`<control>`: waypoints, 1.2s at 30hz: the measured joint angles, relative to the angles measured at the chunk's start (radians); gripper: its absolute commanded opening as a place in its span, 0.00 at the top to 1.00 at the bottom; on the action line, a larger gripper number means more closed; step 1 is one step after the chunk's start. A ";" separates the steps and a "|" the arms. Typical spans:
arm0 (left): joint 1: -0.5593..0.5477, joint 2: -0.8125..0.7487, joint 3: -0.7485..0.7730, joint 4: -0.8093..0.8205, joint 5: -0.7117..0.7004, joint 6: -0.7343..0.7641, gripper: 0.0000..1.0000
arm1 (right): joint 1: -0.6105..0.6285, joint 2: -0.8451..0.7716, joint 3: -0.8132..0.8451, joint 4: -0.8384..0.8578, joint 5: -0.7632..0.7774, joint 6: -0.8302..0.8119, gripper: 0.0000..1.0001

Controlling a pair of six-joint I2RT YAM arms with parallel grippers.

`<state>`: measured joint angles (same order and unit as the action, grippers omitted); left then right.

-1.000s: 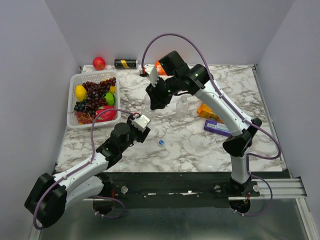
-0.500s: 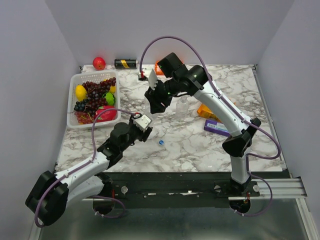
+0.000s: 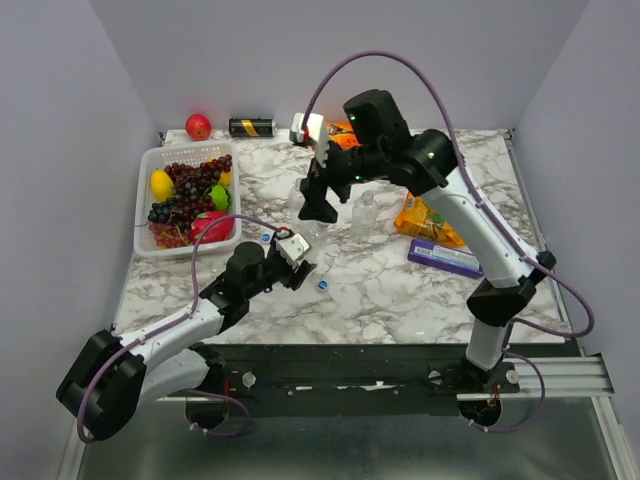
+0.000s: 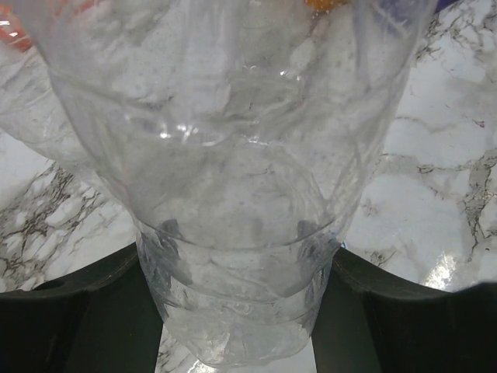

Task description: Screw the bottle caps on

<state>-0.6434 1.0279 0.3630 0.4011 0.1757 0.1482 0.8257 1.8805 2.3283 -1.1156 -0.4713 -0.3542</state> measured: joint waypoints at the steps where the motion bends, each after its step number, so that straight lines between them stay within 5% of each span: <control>1: 0.000 0.005 0.003 0.000 0.016 0.000 1.00 | 0.000 -0.028 -0.006 0.024 -0.010 -0.011 0.00; 5: 0.000 0.011 0.015 -0.011 0.086 0.002 1.00 | 0.000 -0.158 -0.075 0.067 -0.061 -0.135 0.09; 11: 0.000 0.010 0.065 -0.103 0.217 0.067 1.00 | 0.000 -0.349 -0.304 -0.041 -0.091 -0.542 0.13; 17: 0.000 0.016 0.122 -0.212 0.318 0.167 1.00 | 0.000 -0.385 -0.447 -0.150 -0.079 -0.840 0.17; 36: 0.000 0.039 0.181 -0.352 0.364 0.305 1.00 | 0.006 -0.335 -0.450 -0.216 -0.080 -1.220 0.36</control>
<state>-0.6434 1.0672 0.5442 0.0490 0.5392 0.4530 0.8322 1.5455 1.8786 -1.3312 -0.5514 -1.5742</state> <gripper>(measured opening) 0.690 0.649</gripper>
